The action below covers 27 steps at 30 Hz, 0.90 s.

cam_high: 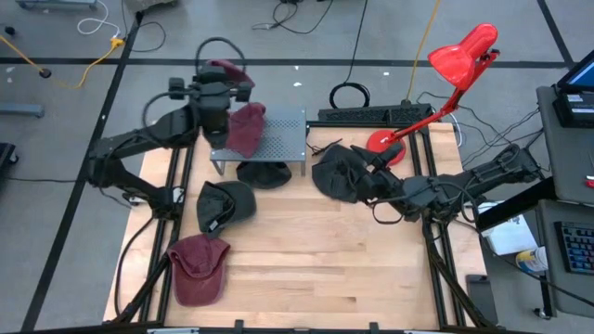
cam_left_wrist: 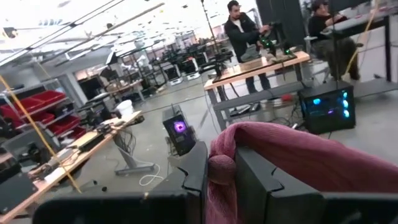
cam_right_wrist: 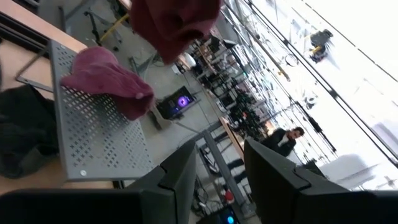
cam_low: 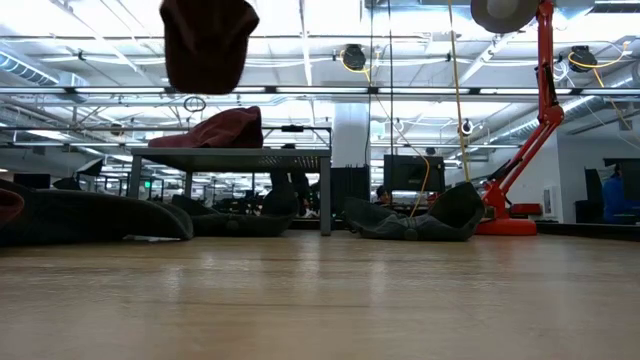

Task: Pick & Place hat
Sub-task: Stack the top red cap on top of the red cap on the shelf

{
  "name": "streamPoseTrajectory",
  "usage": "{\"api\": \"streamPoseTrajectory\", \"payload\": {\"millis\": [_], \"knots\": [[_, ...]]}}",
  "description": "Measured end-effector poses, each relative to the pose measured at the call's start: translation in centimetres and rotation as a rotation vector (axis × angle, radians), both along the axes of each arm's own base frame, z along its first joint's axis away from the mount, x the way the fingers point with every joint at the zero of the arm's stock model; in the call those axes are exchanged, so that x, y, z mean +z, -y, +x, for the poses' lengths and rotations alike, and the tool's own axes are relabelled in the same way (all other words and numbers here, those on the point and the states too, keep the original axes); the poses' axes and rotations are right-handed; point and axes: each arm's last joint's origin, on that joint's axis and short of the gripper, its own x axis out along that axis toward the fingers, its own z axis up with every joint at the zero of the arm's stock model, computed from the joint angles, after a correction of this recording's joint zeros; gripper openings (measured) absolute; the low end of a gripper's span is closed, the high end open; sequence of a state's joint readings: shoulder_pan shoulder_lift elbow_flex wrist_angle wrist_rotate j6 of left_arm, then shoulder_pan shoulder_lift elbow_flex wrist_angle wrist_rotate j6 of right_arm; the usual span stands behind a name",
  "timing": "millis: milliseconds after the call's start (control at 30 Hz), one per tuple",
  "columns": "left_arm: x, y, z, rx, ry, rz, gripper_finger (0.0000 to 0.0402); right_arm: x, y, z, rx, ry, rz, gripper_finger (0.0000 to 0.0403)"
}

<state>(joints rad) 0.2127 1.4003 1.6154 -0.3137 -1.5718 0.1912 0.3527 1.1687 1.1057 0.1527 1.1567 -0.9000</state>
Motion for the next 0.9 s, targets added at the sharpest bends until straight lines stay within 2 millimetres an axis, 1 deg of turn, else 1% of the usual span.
{"api": "streamPoseTrajectory", "payload": {"millis": [167,333,500,600,733,900], "knots": [[-1.4,-0.7,2.0,0.009,-0.038,-0.009,0.0052,-0.1,-0.1,0.1,0.034,-0.007,-0.003,0.0130],[-2.3,-1.0,3.0,0.009,-0.139,-0.031,0.0052,-0.2,-0.1,0.1,0.036,-0.016,-0.006,0.0130],[-2.2,-0.9,2.9,0.011,-0.187,-0.041,0.0052,-0.3,-0.1,0.1,0.034,-0.034,-0.012,0.0130],[-2.2,-1.1,2.9,0.015,-0.247,-0.055,0.0052,-0.5,-0.1,0.1,0.036,-0.038,0.000,0.0130],[-2.2,-2.3,2.5,0.055,-0.381,-0.094,0.0052,-0.8,-0.1,0.1,0.038,-0.038,0.019,0.0130],[-1.8,-3.5,2.0,0.099,-0.457,-0.124,0.0052,-1.0,-0.2,0.1,0.081,-0.067,0.013,0.0130]]}}
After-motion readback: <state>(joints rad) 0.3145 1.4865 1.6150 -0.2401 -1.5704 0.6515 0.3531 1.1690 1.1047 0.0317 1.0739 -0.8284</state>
